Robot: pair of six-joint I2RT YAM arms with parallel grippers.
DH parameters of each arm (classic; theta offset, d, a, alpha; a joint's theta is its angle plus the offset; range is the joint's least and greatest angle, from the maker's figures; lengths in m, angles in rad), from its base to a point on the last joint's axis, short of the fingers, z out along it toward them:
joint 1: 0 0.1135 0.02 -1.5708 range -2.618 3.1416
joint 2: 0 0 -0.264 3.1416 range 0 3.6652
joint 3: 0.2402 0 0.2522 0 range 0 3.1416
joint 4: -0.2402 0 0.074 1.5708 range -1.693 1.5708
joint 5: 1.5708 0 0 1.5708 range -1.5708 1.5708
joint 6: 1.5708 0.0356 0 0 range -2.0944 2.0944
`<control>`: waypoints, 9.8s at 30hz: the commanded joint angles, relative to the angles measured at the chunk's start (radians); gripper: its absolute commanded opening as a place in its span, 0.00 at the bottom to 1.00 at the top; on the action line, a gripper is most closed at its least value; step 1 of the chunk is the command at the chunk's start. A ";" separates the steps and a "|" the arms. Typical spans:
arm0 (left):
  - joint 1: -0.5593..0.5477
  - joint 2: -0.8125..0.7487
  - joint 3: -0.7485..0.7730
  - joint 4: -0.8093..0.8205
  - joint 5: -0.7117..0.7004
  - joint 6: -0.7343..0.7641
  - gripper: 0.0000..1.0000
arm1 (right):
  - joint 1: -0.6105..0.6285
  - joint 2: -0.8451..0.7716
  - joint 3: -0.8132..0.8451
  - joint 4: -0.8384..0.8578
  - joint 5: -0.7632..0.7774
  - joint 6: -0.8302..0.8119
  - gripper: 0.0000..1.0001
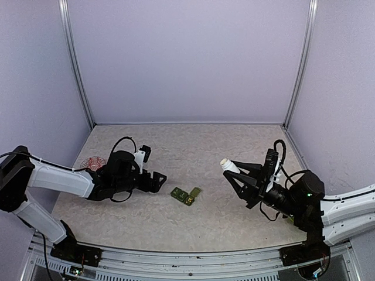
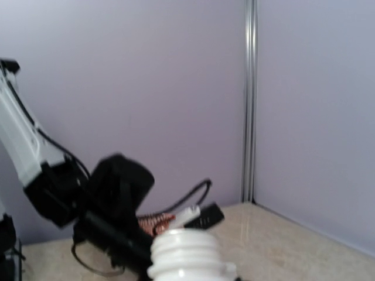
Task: Sort the pills into containers
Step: Pick up the lid of the pill bottle from the center of the board, then close the lid of the pill bottle, then screw the lid of the pill bottle onto the pill bottle.
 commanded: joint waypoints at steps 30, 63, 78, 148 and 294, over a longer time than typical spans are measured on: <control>-0.016 0.216 0.099 -0.202 -0.098 0.021 0.52 | -0.002 -0.027 -0.059 -0.046 0.034 0.059 0.21; -0.071 0.181 0.095 -0.232 -0.151 0.027 0.18 | -0.005 -0.014 -0.038 -0.083 0.036 0.046 0.22; -0.137 -0.166 0.104 -0.179 0.171 -0.026 0.19 | 0.004 0.094 0.020 -0.083 -0.077 -0.009 0.22; -0.327 -0.297 0.122 0.111 0.397 -0.352 0.23 | 0.143 0.323 0.265 -0.050 0.068 -0.186 0.20; -0.401 -0.387 0.156 0.056 0.338 -0.262 0.99 | 0.244 0.471 0.401 -0.165 0.253 -0.075 0.17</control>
